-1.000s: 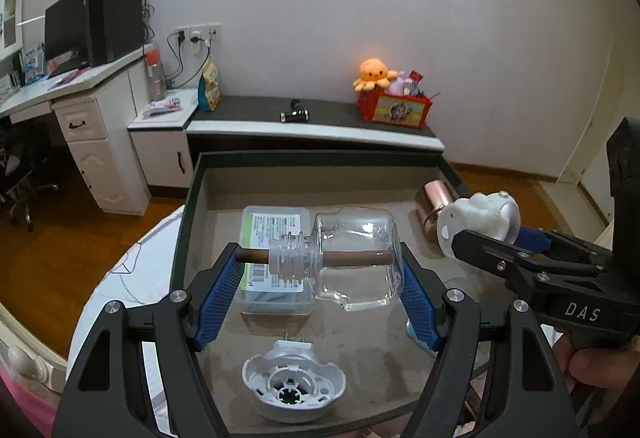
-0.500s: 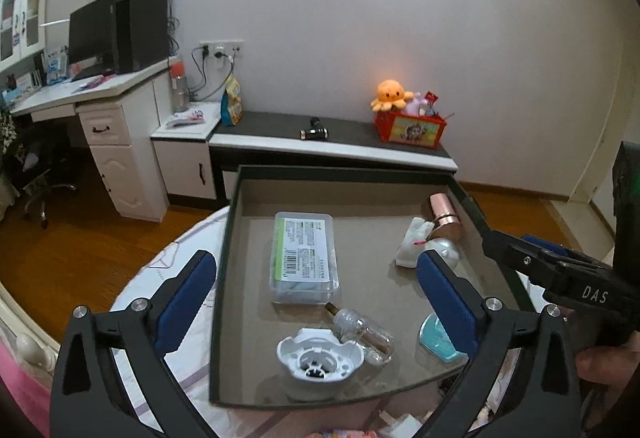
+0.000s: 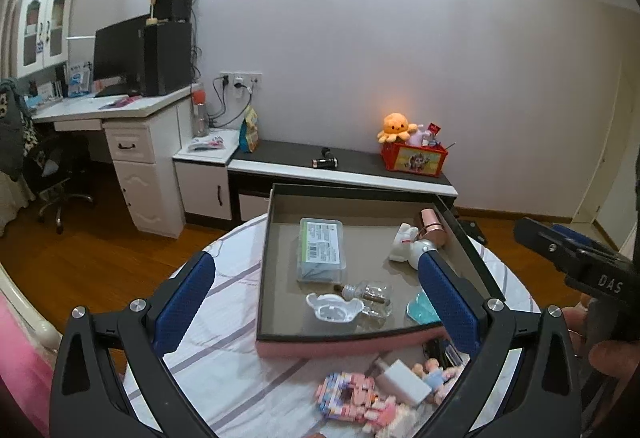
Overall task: Organize rigid objects
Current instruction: 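Withdraw both tools from the box toward the remaining toys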
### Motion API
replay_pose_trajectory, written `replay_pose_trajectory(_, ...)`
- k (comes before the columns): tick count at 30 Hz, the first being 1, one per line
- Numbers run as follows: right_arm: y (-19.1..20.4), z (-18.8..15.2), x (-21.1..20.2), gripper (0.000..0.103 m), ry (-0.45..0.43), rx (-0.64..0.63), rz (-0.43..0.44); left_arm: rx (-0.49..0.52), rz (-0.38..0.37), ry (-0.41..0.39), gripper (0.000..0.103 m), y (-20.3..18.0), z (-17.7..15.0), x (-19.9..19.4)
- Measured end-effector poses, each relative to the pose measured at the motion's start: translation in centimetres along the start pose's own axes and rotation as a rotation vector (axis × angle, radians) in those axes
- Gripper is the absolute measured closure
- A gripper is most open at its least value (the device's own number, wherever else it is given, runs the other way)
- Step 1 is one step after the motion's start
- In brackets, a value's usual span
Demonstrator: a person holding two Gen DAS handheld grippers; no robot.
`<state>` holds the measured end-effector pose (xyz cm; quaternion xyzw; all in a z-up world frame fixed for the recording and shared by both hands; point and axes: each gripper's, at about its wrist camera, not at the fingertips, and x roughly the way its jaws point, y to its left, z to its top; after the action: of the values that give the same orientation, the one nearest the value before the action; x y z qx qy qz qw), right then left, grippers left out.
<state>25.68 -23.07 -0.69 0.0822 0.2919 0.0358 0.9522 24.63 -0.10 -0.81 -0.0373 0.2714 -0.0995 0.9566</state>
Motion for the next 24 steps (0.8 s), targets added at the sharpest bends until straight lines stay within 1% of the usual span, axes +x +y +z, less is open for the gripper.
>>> replay_pose_trajectory(8, 0.7, -1.2, -4.6, 0.0, -0.051, -0.022, 0.001, -0.013, 0.003, -0.029, 0.0, 0.1, -0.9, -3.8)
replay_pose_trajectory(13, 0.9, -2.2, -7.1, 0.0, -0.068, -0.033, -0.009, -0.01, 0.001, -0.045, 0.0, -0.3, -1.5, -6.2)
replay_pose_trajectory(19, 1.2, -4.2, -9.5, 0.0, -0.068, -0.036, -0.012, -0.011, 0.001, -0.049, 0.0, -0.6, -2.4, -8.3)
replay_pose_trajectory(24, 1.3, -5.6, -10.4, 0.0, -0.052, -0.038, -0.006, -0.016, 0.002, -0.047, 0.0, -0.4, -3.5, -9.9)
